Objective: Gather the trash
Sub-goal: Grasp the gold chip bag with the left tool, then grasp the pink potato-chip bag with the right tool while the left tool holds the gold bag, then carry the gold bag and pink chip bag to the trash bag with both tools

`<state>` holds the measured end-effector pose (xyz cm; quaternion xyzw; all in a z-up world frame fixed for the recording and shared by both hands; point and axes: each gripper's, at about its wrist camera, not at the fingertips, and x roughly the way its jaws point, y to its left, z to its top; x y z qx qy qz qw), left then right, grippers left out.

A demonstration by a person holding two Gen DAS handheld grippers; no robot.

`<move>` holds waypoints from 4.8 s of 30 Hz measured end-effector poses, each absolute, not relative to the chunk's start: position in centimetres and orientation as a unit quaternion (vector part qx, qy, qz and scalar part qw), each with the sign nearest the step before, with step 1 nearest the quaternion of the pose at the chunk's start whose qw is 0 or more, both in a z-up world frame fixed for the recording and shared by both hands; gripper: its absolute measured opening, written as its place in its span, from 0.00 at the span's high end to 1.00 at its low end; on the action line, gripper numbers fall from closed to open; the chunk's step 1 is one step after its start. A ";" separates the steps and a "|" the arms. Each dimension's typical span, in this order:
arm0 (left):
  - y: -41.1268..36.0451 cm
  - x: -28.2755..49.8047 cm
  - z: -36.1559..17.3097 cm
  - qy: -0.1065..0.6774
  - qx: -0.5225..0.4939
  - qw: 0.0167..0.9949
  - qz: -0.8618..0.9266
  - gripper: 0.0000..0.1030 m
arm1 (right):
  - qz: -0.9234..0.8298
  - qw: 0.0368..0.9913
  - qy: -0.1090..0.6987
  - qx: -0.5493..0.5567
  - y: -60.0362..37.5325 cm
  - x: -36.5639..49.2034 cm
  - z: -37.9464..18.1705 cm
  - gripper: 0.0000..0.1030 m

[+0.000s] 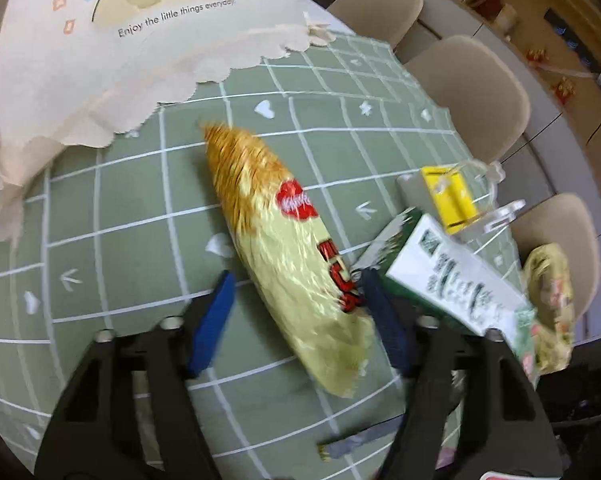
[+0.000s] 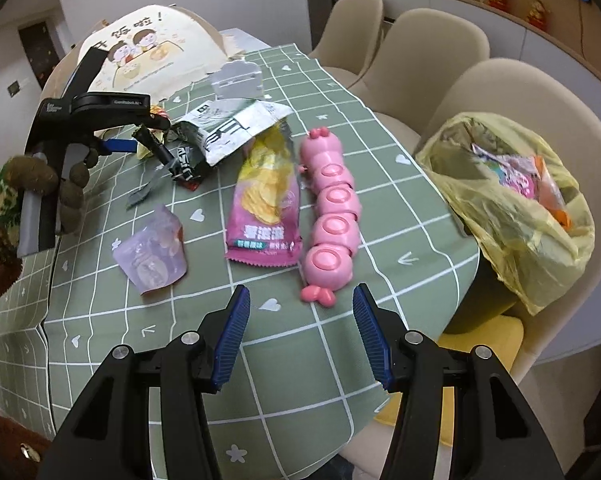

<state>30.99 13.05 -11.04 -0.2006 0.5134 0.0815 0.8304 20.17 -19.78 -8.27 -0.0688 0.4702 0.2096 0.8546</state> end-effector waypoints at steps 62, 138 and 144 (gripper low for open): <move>9.0 17.9 -7.6 0.537 -0.178 0.824 -0.040 0.54 | 0.288 0.799 0.518 -0.097 -14.6 24.8 -10.7 0.58; -29.9 42.3 -6.5 0.523 -0.046 0.825 -0.208 0.67 | 0.095 0.925 0.365 0.034 -50.5 32.1 2.1 0.90; -32.9 45.0 -12.1 0.585 -0.014 0.790 -0.185 0.67 | 0.086 0.912 0.396 0.055 -52.4 32.9 -1.1 0.90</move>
